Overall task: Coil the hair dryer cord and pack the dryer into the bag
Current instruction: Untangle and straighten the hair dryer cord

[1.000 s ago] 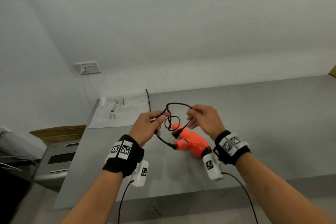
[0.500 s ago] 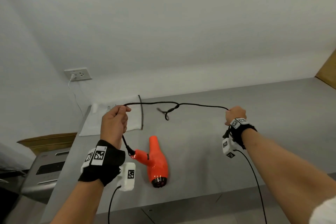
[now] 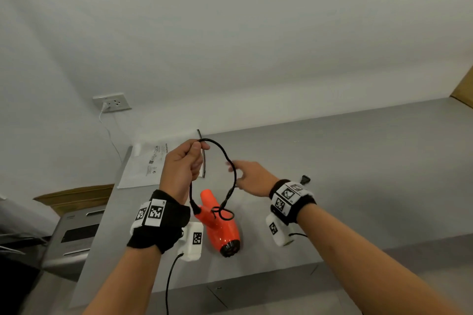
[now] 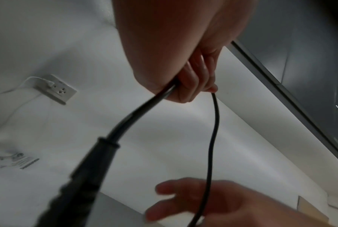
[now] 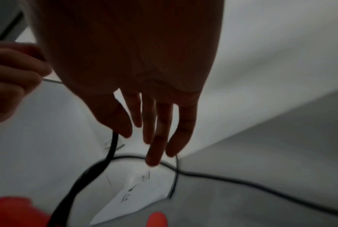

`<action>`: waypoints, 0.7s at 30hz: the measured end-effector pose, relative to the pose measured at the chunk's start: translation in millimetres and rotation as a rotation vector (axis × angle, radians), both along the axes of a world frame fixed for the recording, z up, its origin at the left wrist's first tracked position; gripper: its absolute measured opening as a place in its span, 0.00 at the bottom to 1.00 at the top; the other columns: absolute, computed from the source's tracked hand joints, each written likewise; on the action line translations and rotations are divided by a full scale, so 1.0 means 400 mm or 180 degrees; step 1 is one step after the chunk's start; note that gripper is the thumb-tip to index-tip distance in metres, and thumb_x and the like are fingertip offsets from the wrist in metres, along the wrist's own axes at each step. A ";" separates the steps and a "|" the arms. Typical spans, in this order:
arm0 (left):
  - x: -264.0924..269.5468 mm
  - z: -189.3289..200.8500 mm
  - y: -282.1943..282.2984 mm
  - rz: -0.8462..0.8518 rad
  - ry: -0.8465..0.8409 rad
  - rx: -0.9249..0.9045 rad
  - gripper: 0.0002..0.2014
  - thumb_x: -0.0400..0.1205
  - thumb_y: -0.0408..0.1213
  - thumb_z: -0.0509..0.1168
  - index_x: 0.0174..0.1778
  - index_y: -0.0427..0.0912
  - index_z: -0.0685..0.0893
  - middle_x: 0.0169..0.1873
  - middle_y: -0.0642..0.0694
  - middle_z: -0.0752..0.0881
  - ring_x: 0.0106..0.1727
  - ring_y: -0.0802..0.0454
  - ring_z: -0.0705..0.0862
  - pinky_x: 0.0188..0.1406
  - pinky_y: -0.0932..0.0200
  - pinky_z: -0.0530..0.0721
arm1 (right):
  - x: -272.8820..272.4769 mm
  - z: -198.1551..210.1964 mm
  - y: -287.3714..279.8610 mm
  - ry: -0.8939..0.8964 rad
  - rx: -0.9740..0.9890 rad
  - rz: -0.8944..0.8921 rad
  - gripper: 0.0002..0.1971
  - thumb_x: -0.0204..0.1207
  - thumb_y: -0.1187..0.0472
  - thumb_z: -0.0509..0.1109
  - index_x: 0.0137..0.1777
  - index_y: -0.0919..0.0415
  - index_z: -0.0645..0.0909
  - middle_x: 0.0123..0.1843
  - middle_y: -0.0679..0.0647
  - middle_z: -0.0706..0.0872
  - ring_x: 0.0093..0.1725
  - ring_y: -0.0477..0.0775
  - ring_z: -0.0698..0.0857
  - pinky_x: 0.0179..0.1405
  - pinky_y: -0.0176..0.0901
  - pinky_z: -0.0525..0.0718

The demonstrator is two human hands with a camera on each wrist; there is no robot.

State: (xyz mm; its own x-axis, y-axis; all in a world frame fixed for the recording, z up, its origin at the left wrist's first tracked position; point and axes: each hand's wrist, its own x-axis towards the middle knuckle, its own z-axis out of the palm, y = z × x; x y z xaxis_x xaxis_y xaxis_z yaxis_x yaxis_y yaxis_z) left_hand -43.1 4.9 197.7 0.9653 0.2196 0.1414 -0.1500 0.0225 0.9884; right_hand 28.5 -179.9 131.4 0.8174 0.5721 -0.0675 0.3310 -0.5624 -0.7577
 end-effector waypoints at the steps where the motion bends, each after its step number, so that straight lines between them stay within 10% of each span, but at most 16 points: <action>1: -0.003 0.003 0.007 0.0015 -0.0031 -0.0059 0.14 0.91 0.36 0.57 0.46 0.40 0.87 0.23 0.52 0.63 0.23 0.57 0.57 0.21 0.61 0.52 | -0.008 -0.016 0.016 0.0350 -0.0006 0.0112 0.29 0.75 0.72 0.64 0.76 0.55 0.75 0.69 0.49 0.84 0.46 0.52 0.87 0.46 0.36 0.84; 6: -0.031 0.000 0.054 0.0258 -0.0076 -0.0348 0.15 0.92 0.35 0.54 0.46 0.39 0.84 0.22 0.53 0.65 0.21 0.59 0.59 0.18 0.66 0.55 | -0.028 -0.073 0.028 0.0767 -0.0190 0.0468 0.12 0.80 0.65 0.66 0.60 0.59 0.86 0.52 0.52 0.92 0.40 0.49 0.88 0.34 0.32 0.84; 12: -0.076 -0.003 0.134 0.0522 -0.0137 -0.0608 0.15 0.92 0.36 0.53 0.44 0.40 0.82 0.21 0.54 0.65 0.20 0.59 0.57 0.19 0.63 0.52 | 0.088 -0.073 -0.062 0.0648 -0.0114 -0.0892 0.12 0.83 0.64 0.62 0.42 0.63 0.85 0.34 0.59 0.90 0.20 0.55 0.85 0.14 0.34 0.78; 17: -0.114 0.014 0.197 0.0707 -0.0282 -0.0782 0.15 0.92 0.35 0.53 0.43 0.42 0.82 0.20 0.55 0.65 0.24 0.54 0.53 0.18 0.63 0.52 | 0.254 -0.109 -0.250 0.0373 -0.0866 -0.1919 0.12 0.76 0.68 0.67 0.39 0.77 0.87 0.36 0.69 0.92 0.35 0.69 0.93 0.38 0.61 0.93; 21: -0.122 0.009 0.216 0.0690 -0.0268 -0.0710 0.16 0.92 0.35 0.53 0.42 0.42 0.82 0.19 0.55 0.65 0.25 0.51 0.51 0.19 0.64 0.51 | 0.267 -0.090 -0.356 0.0529 -0.0826 -0.2797 0.11 0.81 0.69 0.61 0.46 0.77 0.83 0.45 0.71 0.91 0.39 0.72 0.93 0.43 0.60 0.93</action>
State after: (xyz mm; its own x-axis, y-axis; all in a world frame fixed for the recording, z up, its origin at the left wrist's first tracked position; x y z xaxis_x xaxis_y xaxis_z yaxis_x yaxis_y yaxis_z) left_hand -91.9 91.2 201.1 0.8795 0.4535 0.1442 -0.2561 0.1957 0.9466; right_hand 135.3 -322.5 95.6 0.9184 -0.2969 -0.2616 -0.3953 -0.7183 -0.5725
